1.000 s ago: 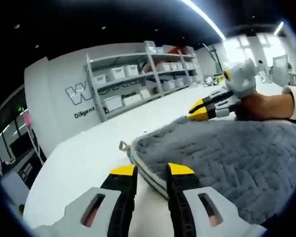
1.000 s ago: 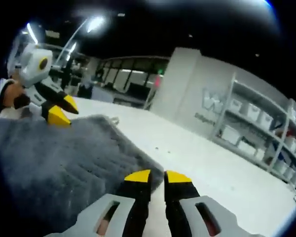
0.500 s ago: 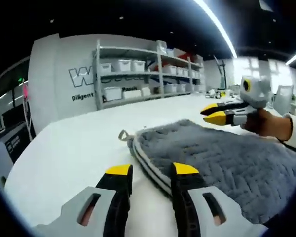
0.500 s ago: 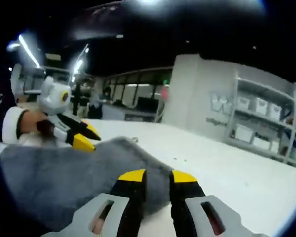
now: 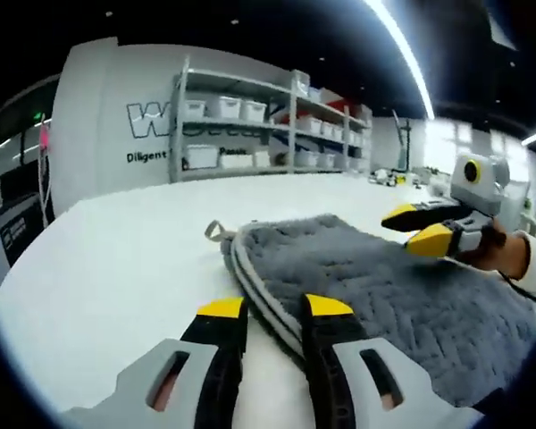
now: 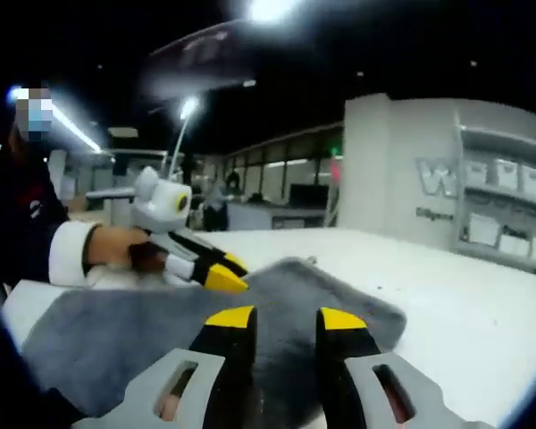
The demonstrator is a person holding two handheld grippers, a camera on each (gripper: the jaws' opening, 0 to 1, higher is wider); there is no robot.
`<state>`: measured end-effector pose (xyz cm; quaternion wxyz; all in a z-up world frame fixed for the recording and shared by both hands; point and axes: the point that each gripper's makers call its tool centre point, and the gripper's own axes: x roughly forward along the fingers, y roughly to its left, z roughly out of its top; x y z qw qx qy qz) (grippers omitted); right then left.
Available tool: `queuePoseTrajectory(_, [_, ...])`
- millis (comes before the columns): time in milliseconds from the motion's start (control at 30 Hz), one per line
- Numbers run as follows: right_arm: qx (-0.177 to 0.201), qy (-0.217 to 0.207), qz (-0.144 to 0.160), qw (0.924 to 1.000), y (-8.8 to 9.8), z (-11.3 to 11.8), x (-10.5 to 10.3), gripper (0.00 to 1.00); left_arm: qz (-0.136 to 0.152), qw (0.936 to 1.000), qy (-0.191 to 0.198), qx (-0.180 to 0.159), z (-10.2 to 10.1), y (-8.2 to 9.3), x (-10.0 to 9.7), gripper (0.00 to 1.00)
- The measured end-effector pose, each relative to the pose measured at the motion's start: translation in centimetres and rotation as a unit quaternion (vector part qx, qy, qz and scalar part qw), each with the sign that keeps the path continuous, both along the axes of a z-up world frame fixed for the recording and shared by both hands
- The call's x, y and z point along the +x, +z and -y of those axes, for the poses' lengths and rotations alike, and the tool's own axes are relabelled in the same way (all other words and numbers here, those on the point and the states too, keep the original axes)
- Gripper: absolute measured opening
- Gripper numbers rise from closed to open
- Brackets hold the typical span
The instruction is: Open the folded towel by lifting each exposed corner and separating the folded layers until the towel lies flat within the target outline without major curled edges
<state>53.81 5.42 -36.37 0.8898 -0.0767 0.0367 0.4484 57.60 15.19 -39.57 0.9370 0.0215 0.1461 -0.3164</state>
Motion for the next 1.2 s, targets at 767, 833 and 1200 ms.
queuePoseTrajectory(767, [-0.017, 0.010, 0.021, 0.9996, 0.0, -0.8, -1.5, 0.17, 0.105, 0.9845, -0.013, 0.140, -0.2, 2.0, 1.0, 0.11])
queuePoseTrajectory(833, [-0.023, 0.006, 0.025, 0.9994, 0.0, -0.7, -1.6, 0.17, 0.122, 0.9792, -0.015, 0.161, 0.4, 2.2, 0.6, 0.10])
queuePoseTrajectory(1200, [0.009, -0.009, 0.006, 0.9999, 0.7, 0.1, -1.0, 0.17, 0.167, 0.9640, -0.021, 0.206, 1.2, 3.4, -0.1, 0.06])
